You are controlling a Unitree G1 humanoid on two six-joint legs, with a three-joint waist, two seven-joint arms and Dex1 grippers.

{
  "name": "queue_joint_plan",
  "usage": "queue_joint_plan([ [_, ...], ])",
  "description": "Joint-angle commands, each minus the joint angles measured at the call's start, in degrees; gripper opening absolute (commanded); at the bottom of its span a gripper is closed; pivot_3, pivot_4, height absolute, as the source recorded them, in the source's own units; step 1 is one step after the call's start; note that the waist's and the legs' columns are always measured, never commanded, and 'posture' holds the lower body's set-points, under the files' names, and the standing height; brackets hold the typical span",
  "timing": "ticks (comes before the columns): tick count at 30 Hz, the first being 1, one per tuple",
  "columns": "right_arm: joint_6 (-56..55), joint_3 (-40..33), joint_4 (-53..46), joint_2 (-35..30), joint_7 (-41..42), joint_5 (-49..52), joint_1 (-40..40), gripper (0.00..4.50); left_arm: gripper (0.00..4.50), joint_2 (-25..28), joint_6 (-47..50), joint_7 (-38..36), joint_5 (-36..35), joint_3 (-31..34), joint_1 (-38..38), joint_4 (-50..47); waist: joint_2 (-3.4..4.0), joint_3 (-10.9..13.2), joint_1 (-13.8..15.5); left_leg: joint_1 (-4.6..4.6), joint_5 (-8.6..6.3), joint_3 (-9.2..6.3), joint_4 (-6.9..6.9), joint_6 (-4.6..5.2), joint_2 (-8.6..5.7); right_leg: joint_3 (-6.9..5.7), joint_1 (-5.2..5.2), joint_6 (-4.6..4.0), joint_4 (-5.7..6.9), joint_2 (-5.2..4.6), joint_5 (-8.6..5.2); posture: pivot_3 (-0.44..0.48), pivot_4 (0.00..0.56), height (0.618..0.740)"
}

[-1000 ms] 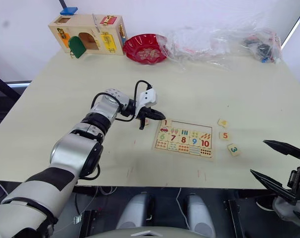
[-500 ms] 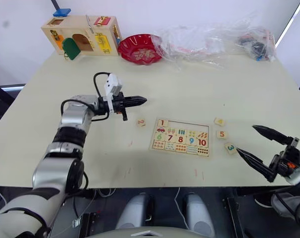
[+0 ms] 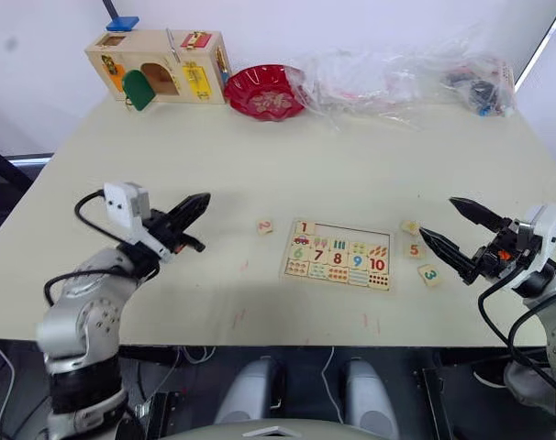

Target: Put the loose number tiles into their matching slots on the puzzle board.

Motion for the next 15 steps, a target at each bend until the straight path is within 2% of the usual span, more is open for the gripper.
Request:
queue_joint_plan([
  [1, -1.3, -2.2, 1.9, -2.5, 3.9, -0.3, 1.2, 4.50, 0.03, 2.1, -0.7, -2.2, -5.1, 3.2, 5.0, -5.7, 0.00, 0.0, 0.0, 0.00, 0.00, 0.00, 0.00, 0.00, 0.00, 0.00, 0.00, -0.01, 0.00, 0.00, 0.00, 0.000, 0.150, 0.740],
  [5, -1.4, -5.6, 4.8, -6.0, 9.0, -0.2, 5.7, 4.50, 0.03, 5.2, -1.2, -5.6, -9.8, 6.8, 12.6, -6.5, 0.02, 0.0, 0.0, 0.01, 0.00, 0.02, -0.03, 0.00, 0.01, 0.00, -0.01, -0.23, -0.03, 0.00, -0.14, 0.000, 0.150, 0.740],
  [6, -1.5, -6.5, 5.4, -7.0, 10.4, -0.4, 7.0, 4.50, 0.54, 6.1, -1.5, -6.6, -10.7, 7.5, 14.5, -6.3, 0.03, 0.0, 0.0, 0.02, 0.00, 0.04, -0.03, 0.00, 0.01, 0.02, -0.02, -0.24, -0.03, 0.00, -0.14, 0.000, 0.150, 0.740],
  [7, -1.8, -6.9, 5.8, -7.7, 11.3, -0.5, 7.8, 4.50, 0.81, 6.7, -1.7, -7.0, -11.4, 7.9, 15.7, -6.1, 0.02, 0.0, -0.1, 0.03, -0.01, 0.07, -0.03, 0.00, 0.01, 0.03, -0.02, -0.25, -0.04, -0.01, -0.15, 0.000, 0.150, 0.740],
  [8, -1.2, -7.9, 6.2, -8.2, 11.9, 0.2, 8.6, 4.50, 1.45, 7.7, -2.3, -8.1, -11.5, 8.0, 17.4, -5.7, 0.02, 0.0, -0.1, 0.03, -0.01, 0.07, -0.03, 0.00, 0.02, 0.03, -0.02, -0.25, -0.05, 0.00, -0.16, 0.000, 0.150, 0.740],
  [11, 0.2, -10.2, 6.6, -9.6, 14.3, 0.8, 11.7, 4.50, 2.74, 10.9, -3.7, -12.5, -11.8, 9.1, 21.4, -3.3, 0.04, 0.0, -0.2, 0.06, -0.01, 0.09, -0.02, 0.00, 0.04, 0.04, -0.03, -0.12, -0.06, 0.00, -0.23, 0.000, 0.150, 0.740],
  [12, 0.1, -10.4, 6.7, -9.9, 14.8, 0.4, 12.4, 4.50, 2.98, 11.7, -4.1, -13.3, -12.0, 9.4, 22.0, -2.5, 0.05, 0.0, -0.2, 0.06, -0.01, 0.09, -0.02, 0.00, 0.04, 0.04, -0.03, -0.12, -0.05, -0.01, -0.25, 0.000, 0.150, 0.740],
  [13, -0.3, -10.7, 7.0, -10.0, 15.3, 0.1, 13.0, 4.50, 3.53, 12.6, -4.7, -14.2, -12.1, 9.5, 22.5, -1.4, 0.04, 0.0, -0.2, 0.06, -0.01, 0.10, -0.04, -0.01, 0.05, 0.04, -0.05, -0.13, -0.07, -0.02, -0.25, 0.000, 0.150, 0.740],
  [15, -0.7, -11.4, 7.5, -10.0, 15.7, -0.3, 13.7, 4.50, 4.10, 13.5, -5.7, -15.2, -12.0, 9.4, 23.1, -0.1, 0.03, 0.0, -0.2, 0.05, -0.01, 0.09, -0.04, 0.00, 0.06, 0.03, -0.05, -0.09, -0.09, -0.02, -0.28, 0.000, 0.150, 0.740],
])
